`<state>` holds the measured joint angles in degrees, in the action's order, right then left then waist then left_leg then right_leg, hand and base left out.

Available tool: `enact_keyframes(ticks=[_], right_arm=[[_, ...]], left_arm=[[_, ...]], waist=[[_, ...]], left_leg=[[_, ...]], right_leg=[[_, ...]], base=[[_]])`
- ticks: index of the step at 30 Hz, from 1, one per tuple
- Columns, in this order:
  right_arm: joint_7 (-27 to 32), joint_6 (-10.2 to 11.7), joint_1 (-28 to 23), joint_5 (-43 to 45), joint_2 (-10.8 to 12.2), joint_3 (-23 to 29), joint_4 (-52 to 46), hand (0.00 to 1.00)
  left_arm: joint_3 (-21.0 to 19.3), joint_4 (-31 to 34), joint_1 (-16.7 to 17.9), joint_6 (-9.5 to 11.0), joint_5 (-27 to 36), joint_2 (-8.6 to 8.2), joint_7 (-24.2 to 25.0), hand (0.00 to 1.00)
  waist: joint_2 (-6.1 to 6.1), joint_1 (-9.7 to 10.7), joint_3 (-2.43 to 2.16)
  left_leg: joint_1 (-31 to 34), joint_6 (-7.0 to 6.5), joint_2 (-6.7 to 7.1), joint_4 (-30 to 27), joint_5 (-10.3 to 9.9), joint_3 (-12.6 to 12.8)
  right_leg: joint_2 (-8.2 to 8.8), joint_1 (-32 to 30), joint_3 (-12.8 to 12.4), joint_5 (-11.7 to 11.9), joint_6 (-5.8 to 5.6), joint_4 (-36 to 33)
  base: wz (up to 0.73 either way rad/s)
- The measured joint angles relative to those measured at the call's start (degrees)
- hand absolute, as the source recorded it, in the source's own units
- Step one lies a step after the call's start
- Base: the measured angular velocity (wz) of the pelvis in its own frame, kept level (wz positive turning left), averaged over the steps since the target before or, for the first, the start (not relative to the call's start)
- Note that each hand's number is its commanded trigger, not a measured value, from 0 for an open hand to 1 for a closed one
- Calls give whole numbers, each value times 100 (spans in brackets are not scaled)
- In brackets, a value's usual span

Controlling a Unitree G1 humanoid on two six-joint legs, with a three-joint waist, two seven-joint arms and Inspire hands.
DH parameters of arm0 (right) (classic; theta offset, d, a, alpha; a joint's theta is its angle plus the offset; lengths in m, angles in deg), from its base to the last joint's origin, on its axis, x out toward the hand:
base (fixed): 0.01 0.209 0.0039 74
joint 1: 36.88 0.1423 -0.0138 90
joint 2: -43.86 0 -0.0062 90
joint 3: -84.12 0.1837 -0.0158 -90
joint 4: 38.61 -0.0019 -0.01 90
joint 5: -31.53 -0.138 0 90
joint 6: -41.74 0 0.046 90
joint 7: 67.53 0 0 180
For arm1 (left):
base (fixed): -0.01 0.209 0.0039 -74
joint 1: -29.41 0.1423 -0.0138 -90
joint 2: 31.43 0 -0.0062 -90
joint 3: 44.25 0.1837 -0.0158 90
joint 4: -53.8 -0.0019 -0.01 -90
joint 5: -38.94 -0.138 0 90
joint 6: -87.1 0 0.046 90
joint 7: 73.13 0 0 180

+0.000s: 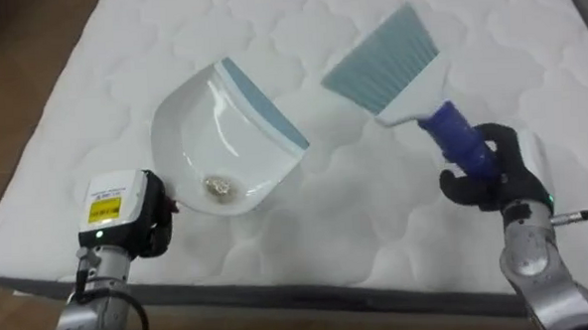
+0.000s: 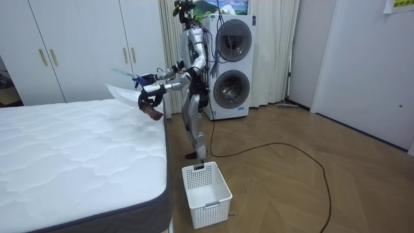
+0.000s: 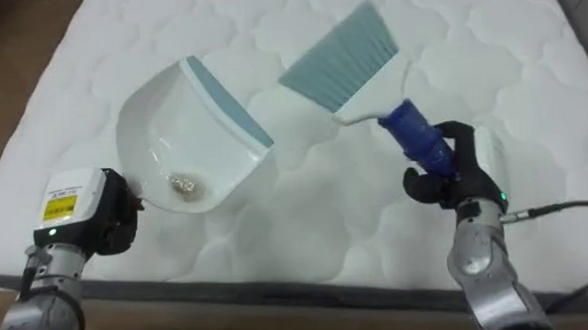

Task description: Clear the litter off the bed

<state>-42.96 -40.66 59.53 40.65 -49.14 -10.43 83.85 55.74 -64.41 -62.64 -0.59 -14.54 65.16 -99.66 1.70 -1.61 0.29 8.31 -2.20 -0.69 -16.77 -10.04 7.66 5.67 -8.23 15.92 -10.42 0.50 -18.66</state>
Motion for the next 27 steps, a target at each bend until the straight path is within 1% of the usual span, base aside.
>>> enact_keyframes(ticks=[5, 7, 10, 12, 13, 14, 17, 18, 21, 22, 24, 27], right_arm=[[41, 0, -209, -527, 0, 149, -94, 0], [41, 0, -338, -631, 1, 169, -92, 0], [26, 0, -509, -764, 7, 169, -77, 0], [-13, 0, -570, -785, 23, 178, -50, 0], [-43, 0, -571, -785, 30, 181, -41, 0], [-102, 0, -570, -829, 41, 180, -15, 0], [-219, -7, -574, -988, 54, 175, 72, 0], [-236, -11, -575, -997, 61, 172, 77, 0], [-274, -11, -581, -987, 106, 132, 156, 0], [-274, -11, -592, -977, 120, 133, 180, 0], [-275, -11, -672, -919, 148, 134, 187, 0], [-280, -11, -711, -932, 149, 135, 192, 0]], left_arm=[[-323, 239, 209, 15, -1, 0, 0, 100], [-362, 242, 250, 18, -2, -1, 0, 100], [-491, 365, 454, 48, 30, -30, 0, 100], [-600, 391, 491, 74, 36, -184, 4, 100], [-620, 405, 492, 85, 36, -215, 6, 100], [-657, 447, 492, 112, 73, -267, 7, 100], [-680, 594, 523, 183, 209, -359, 6, 100], [-688, 618, 541, 185, 215, -379, 6, 100], [-694, 726, 649, 196, 221, -407, 5, 100], [-704, 727, 677, 206, 217, -414, 5, 100], [-764, 727, 764, 238, 217, -419, 5, 100], [-829, 726, 875, 286, 212, -421, 2, 100]], waist=[[11, 11, -16], [17, 9, -26], [24, -11, -38], [22, -9, -37], [20, -10, -37], [11, -25, -42], [-14, -38, -40], [-21, -46, -46], [-85, -47, -46], [-98, -49, -55], [-146, -58, -52], [-151, -59, -49]], left_leg=[[-337, 0, 32, 212, 0, 5], [-454, 0, 34, 244, 0, -1], [-689, 2, 37, 382, 0, -2], [-785, 3, 43, 412, -1, -15], [-796, 3, 43, 413, -1, -19], [-811, 4, 42, 418, -2, -34], [-904, 9, 43, 479, -3, -51], [-926, 11, 44, 498, -3, -52], [-1003, 29, 33, 524, -13, -52], [-1011, 34, 28, 529, -16, -52], [-1016, 44, 12, 529, -22, -52], [-1010, 47, 10, 524, -24, -53]], right_leg=[[-40, 287, -8, 18, -31, 127], [-63, 453, -7, 26, -47, 246], [-91, 696, 1, 35, -62, 402], [-95, 795, 4, 28, -74, 438], [-101, 817, 5, 30, -77, 462], [-113, 854, 4, 35, -84, 495], [-124, 934, 4, 36, -85, 515], [-125, 945, 3, 35, -85, 516], [-154, 1028, -11, 41, -88, 584], [-164, 1041, -20, 45, -88, 606], [-180, 1045, -24, 52, -77, 607], [-182, 1044, -34, 53, -77, 608]], base=[[0], [0], [0], [2], [4], [4], [1], [0], [0], [0], [0], [0]])
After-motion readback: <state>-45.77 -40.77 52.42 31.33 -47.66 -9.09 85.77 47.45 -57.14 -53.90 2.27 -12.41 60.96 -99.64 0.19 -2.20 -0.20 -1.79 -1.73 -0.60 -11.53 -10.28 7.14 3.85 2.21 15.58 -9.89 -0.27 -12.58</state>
